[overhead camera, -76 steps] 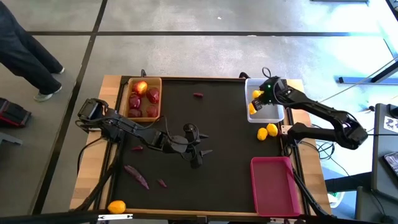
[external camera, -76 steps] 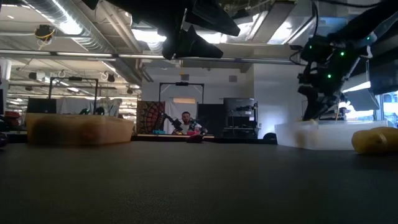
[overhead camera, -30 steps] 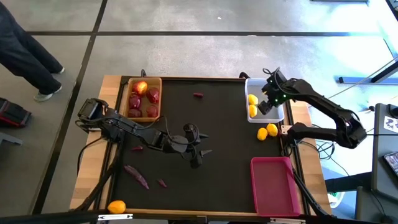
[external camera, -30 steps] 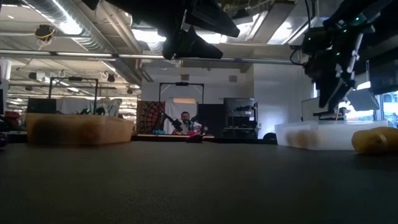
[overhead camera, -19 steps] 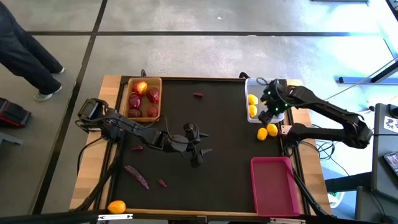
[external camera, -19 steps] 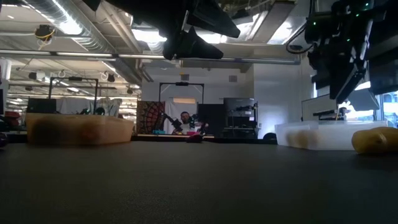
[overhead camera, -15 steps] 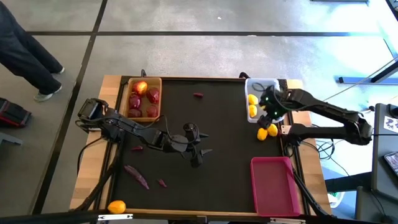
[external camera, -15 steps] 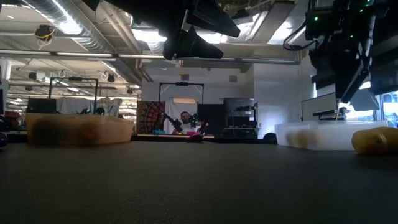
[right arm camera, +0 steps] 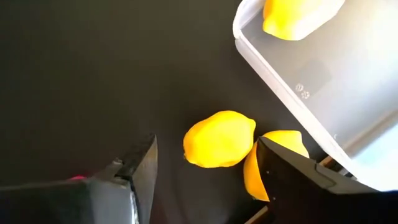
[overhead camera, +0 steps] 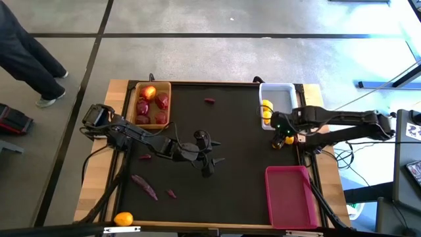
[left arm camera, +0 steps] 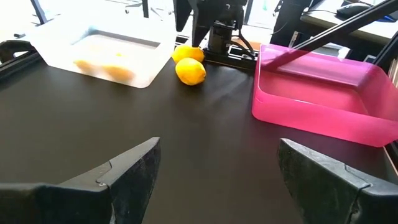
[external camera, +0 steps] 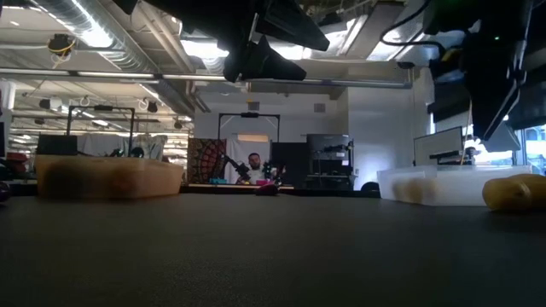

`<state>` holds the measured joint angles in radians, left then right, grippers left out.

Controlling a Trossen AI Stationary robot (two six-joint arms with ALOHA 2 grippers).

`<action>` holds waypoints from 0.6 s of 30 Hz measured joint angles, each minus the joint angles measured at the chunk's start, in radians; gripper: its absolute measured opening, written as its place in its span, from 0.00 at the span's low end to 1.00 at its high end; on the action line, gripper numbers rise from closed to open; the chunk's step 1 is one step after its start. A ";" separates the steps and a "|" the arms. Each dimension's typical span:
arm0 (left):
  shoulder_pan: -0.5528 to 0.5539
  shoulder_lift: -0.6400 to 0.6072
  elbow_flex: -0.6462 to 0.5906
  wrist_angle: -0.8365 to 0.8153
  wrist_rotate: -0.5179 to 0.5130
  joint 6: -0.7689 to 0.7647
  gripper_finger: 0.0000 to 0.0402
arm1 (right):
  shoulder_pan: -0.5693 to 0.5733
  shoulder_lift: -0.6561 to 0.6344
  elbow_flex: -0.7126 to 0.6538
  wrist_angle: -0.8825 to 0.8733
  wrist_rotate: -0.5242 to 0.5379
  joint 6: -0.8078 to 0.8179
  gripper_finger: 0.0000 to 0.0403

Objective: Sort produce into baskets
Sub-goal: Put the lemon into the white bin

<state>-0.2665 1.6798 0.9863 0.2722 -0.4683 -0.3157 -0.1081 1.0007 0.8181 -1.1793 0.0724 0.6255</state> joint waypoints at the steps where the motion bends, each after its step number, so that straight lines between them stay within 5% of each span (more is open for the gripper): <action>1: 0.000 0.000 0.000 0.000 0.000 0.000 0.79 | 0.016 0.007 0.000 0.000 0.012 0.014 0.58; 18: -0.006 0.000 0.000 -0.006 0.000 0.004 0.79 | 0.095 0.155 -0.094 0.076 0.076 0.095 0.58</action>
<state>-0.2726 1.6798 0.9863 0.2657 -0.4683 -0.3117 -0.0128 1.1561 0.7238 -1.1030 0.1486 0.7206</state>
